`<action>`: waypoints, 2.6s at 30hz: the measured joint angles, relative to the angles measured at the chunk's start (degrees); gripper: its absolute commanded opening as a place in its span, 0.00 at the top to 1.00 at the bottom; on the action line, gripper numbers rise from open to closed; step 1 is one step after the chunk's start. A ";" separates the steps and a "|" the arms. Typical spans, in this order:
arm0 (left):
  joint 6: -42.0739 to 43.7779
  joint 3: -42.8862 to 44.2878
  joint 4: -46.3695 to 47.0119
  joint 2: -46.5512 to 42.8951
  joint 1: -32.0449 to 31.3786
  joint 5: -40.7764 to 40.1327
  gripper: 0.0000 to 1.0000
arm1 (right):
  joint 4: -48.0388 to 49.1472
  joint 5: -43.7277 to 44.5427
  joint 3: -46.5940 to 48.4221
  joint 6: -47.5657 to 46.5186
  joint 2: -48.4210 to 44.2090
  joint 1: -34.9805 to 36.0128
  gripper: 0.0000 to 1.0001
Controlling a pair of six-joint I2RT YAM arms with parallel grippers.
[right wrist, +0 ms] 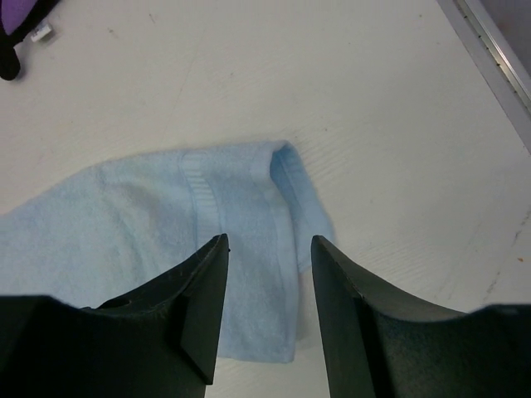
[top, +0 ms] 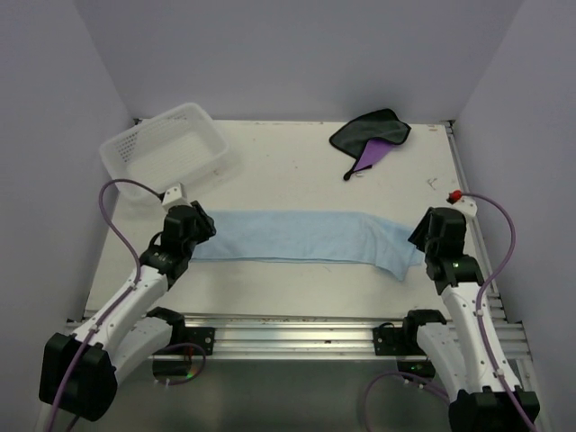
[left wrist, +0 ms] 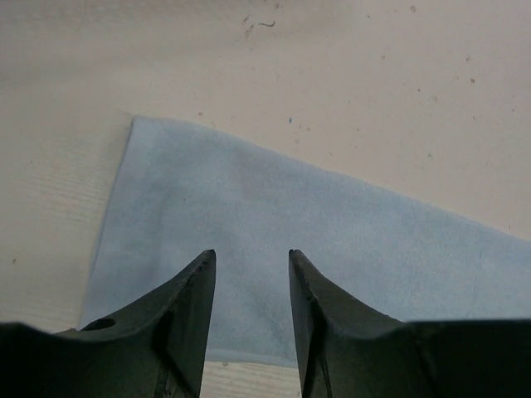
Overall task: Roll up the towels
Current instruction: Fold the towel
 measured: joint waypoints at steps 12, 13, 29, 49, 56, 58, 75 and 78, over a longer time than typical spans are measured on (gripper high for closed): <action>0.81 -2.80 12.63 9.07 -4.94 3.02 0.51 | 2.45 0.37 2.23 3.30 17.09 -0.04 0.52; 0.96 -2.89 13.20 9.90 -5.11 3.15 0.51 | 3.04 -0.04 2.29 3.48 18.51 -0.07 0.52; 2.03 -5.51 21.00 19.47 -5.31 6.16 0.85 | 12.50 -1.07 3.32 3.89 32.09 -2.51 0.57; 2.05 -6.14 22.47 22.67 -5.38 7.21 0.89 | 17.16 -2.54 7.56 3.89 38.53 -4.37 0.84; 2.05 -6.14 22.47 23.63 -5.38 6.49 0.90 | 16.57 -3.10 13.00 3.85 42.14 -4.50 0.79; 2.05 -6.14 22.47 23.91 -5.38 6.49 0.91 | 16.15 -3.10 14.27 3.76 43.12 -4.59 0.72; 2.12 -6.12 22.99 24.57 -5.38 6.51 0.91 | 15.45 -3.76 14.16 3.23 43.25 -7.10 0.60; 2.21 -6.12 23.21 24.70 -5.38 6.51 0.91 | 17.00 -4.39 9.46 3.23 40.15 -7.13 0.60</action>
